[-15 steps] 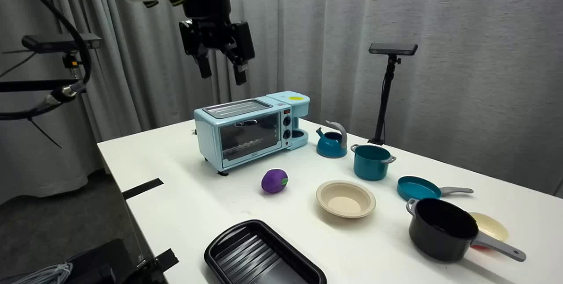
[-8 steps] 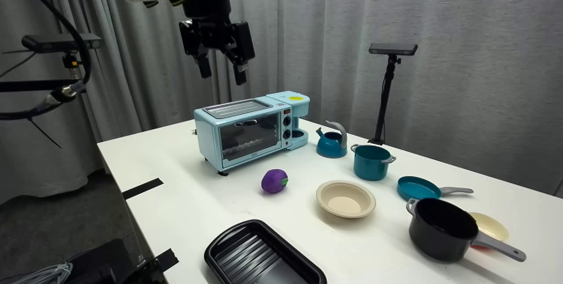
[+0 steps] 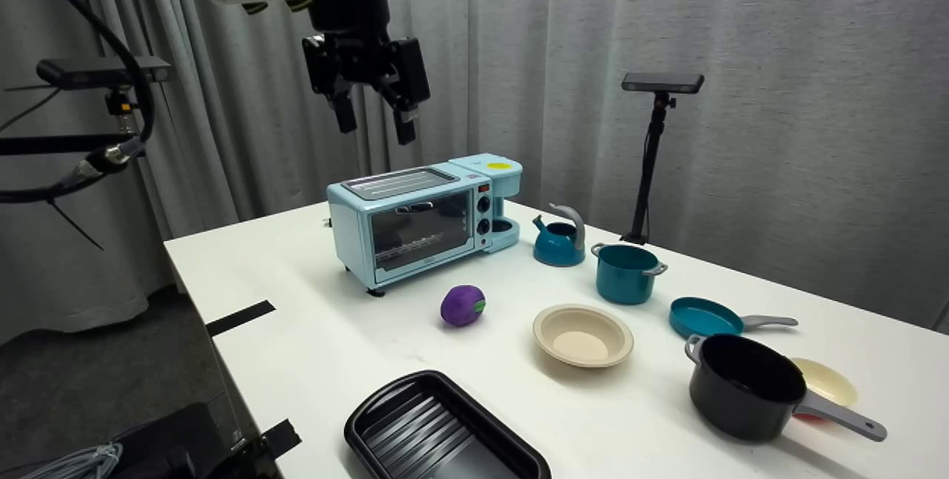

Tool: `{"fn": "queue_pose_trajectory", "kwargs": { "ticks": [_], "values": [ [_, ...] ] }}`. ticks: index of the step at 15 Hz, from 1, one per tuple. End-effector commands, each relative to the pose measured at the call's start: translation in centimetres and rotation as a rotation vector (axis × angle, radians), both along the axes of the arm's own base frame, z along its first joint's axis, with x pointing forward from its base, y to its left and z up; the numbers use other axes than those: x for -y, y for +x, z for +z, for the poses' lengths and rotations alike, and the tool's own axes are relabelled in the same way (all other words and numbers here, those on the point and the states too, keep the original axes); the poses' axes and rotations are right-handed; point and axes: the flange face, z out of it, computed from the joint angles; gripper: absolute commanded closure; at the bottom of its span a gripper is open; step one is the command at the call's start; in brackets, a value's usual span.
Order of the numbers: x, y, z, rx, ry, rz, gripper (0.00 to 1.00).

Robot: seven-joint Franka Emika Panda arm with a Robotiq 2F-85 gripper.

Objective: Put the purple plushie on the white plate

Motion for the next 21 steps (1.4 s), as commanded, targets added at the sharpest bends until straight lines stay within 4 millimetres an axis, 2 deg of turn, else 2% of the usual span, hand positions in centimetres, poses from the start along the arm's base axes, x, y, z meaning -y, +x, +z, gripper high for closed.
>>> {"fn": "queue_pose_trajectory", "kwargs": {
  "ticks": [1,6,12,16,18,19,21],
  "values": [
    [0.2,0.8,-0.8,-0.011,-0.006,-0.001,0.0],
    [0.6,4.0,-5.0,-0.067,-0.011,0.01,0.0],
    [-0.4,9.7,-12.6,-0.07,-0.01,0.073,0.0],
    [-1.5,12.4,-17.0,-0.091,0.009,0.128,0.0],
    [-1.6,13.3,-17.8,-0.111,0.021,0.142,0.0],
    [-1.4,11.8,-17.6,-0.113,-0.004,0.114,0.0],
    [-1.6,12.7,-18.3,-0.121,0.0,0.123,0.0]
  ]
}}
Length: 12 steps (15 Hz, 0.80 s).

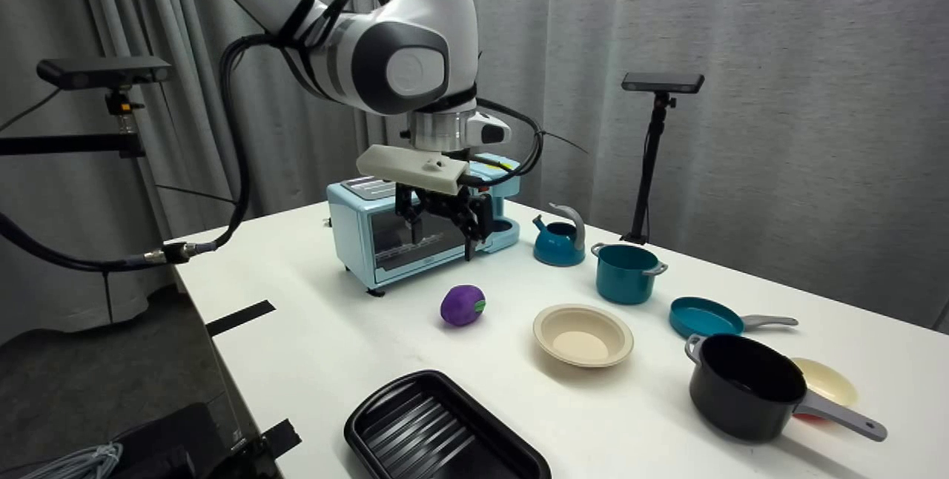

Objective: Put the purple plushie on the white plate

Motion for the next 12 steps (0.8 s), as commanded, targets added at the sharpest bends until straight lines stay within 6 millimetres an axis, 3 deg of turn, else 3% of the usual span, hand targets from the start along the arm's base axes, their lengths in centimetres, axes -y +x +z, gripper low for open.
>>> {"fn": "queue_pose_trajectory", "kwargs": {
  "ticks": [1,4,12],
  "values": [
    [0.0,0.2,0.0,0.0,0.0,0.0,0.0],
    [-0.1,0.5,-0.4,0.002,0.01,-0.003,0.0],
    [-1.5,3.4,-7.3,0.091,0.02,0.028,0.0]
  ]
}}
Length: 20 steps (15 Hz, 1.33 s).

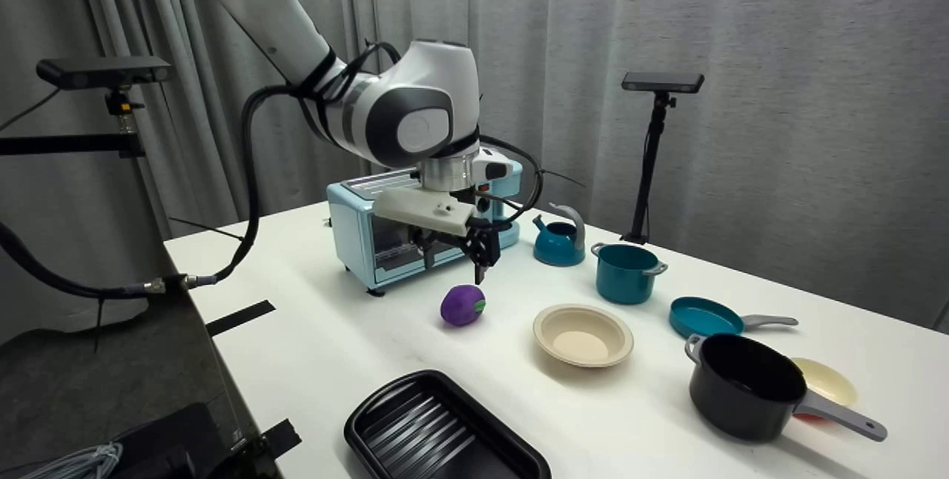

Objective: Put the purple plushie on the white plate

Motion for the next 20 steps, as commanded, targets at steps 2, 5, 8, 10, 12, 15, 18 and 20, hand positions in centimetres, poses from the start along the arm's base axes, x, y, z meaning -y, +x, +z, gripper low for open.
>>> {"fn": "queue_pose_trajectory", "kwargs": {
  "ticks": [2,5,8,10,12,15,18,20],
  "values": [
    [-1.3,2.3,-3.0,0.05,0.045,0.034,0.0],
    [-1.8,3.6,-4.7,0.071,0.042,0.04,0.0],
    [-1.7,4.4,-6.5,0.056,0.048,0.034,0.0],
    [-1.8,4.8,-7.7,0.041,0.058,0.032,0.0],
    [-2.0,5.2,-8.7,0.032,0.067,0.033,0.0],
    [-2.7,5.8,-9.7,0.027,0.077,0.042,0.3],
    [-3.1,6.3,-9.5,0.037,0.062,0.062,0.46],
    [-3.0,6.7,-8.6,0.052,0.039,0.075,0.62]
  ]
}}
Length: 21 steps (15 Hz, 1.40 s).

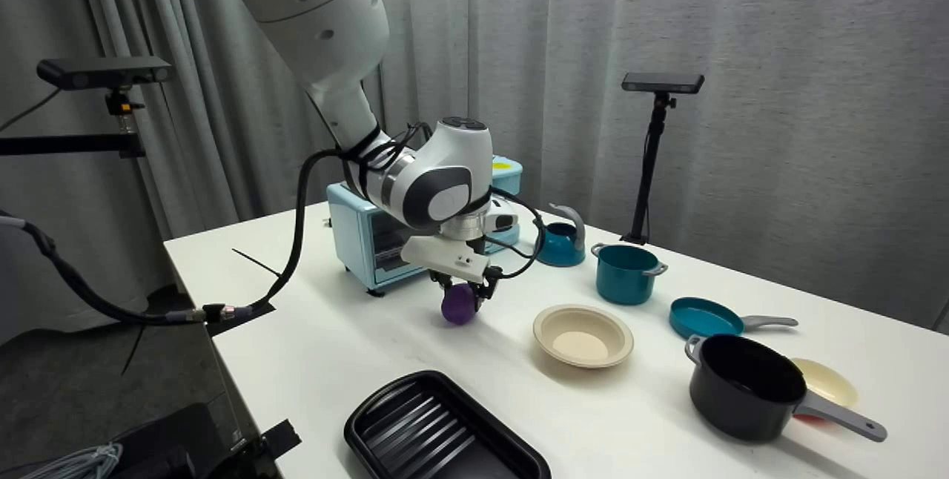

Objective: Put the purple plushie on the white plate

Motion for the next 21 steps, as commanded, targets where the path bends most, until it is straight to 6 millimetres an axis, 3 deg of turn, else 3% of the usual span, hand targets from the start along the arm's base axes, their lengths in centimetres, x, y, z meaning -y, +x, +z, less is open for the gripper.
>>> {"fn": "queue_pose_trajectory", "kwargs": {
  "ticks": [1,5,8,11,16,21],
  "values": [
    [0.4,1.4,1.6,0.048,-0.035,0.033,0.7],
    [2.2,3.3,5.4,0.126,-0.101,0.062,0.91],
    [4.7,4.5,7.9,0.183,-0.161,0.054,0.96],
    [8.3,4.9,9.4,0.214,-0.229,0.011,0.94],
    [14.4,4.7,8.8,0.216,-0.317,-0.086,0.94],
    [17.1,4.3,5.6,0.166,-0.323,-0.154,0.94]
  ]
}}
